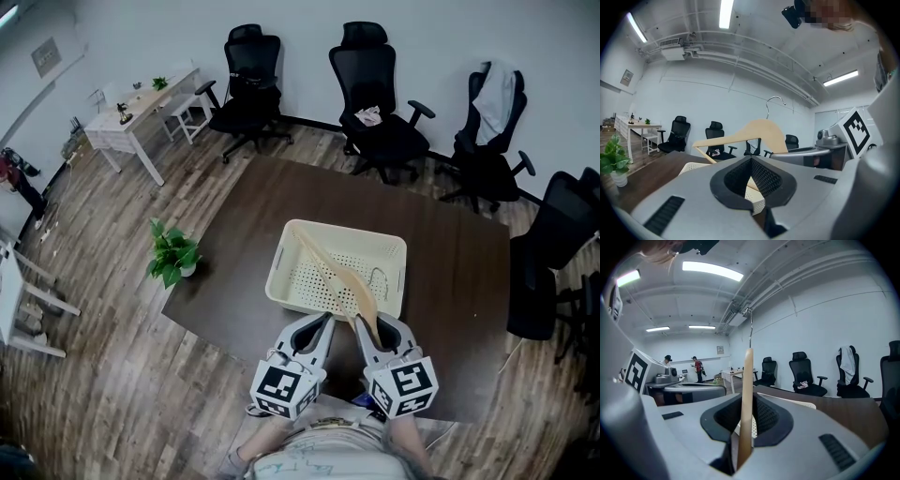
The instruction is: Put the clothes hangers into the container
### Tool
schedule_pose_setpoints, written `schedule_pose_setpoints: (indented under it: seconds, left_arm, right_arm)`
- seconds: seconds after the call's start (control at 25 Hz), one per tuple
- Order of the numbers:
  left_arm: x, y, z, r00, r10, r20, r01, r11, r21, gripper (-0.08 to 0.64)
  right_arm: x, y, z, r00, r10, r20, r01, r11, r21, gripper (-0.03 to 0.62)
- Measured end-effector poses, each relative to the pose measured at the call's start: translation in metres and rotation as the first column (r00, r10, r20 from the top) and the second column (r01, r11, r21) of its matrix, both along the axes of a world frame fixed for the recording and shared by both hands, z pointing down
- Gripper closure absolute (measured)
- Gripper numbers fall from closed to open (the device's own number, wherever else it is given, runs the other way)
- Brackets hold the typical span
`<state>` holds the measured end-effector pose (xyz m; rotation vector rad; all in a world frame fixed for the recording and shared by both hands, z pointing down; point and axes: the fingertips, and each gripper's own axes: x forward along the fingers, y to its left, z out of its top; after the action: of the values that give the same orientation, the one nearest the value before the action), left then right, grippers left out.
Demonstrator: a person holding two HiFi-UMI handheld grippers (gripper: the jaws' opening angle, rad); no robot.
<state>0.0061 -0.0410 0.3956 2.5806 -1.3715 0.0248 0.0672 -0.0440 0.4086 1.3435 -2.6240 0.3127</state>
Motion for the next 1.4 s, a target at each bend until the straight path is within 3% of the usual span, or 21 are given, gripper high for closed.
schedule_pose_setpoints:
  seconds: [0.32,0.68,1.4]
  left_arm:
    - [0.008,-0.016,-0.001,0.995,0.095,0.000,-0.095,0.995,0.005,0.549]
    - [0.006,-0.044,-0.005,0.973,0.229,-0.020,-0.229,0.973,0.020,0.549]
    - [-0.038,-0.093,0.016,0.929,0.367,-0.054,-0.368,0.929,-0.024,0.549]
  right_arm:
    - [0.002,-0.008,0.004,0.997,0.074,0.003,-0.074,0.997,-0.013,0.532]
    - [-0.011,-0.020,0.007,0.984,0.179,0.005,-0.178,0.983,-0.032,0.532]
    - [-0.062,-0.055,0.028,0.960,0.272,-0.069,-0.277,0.958,-0.077,0.532]
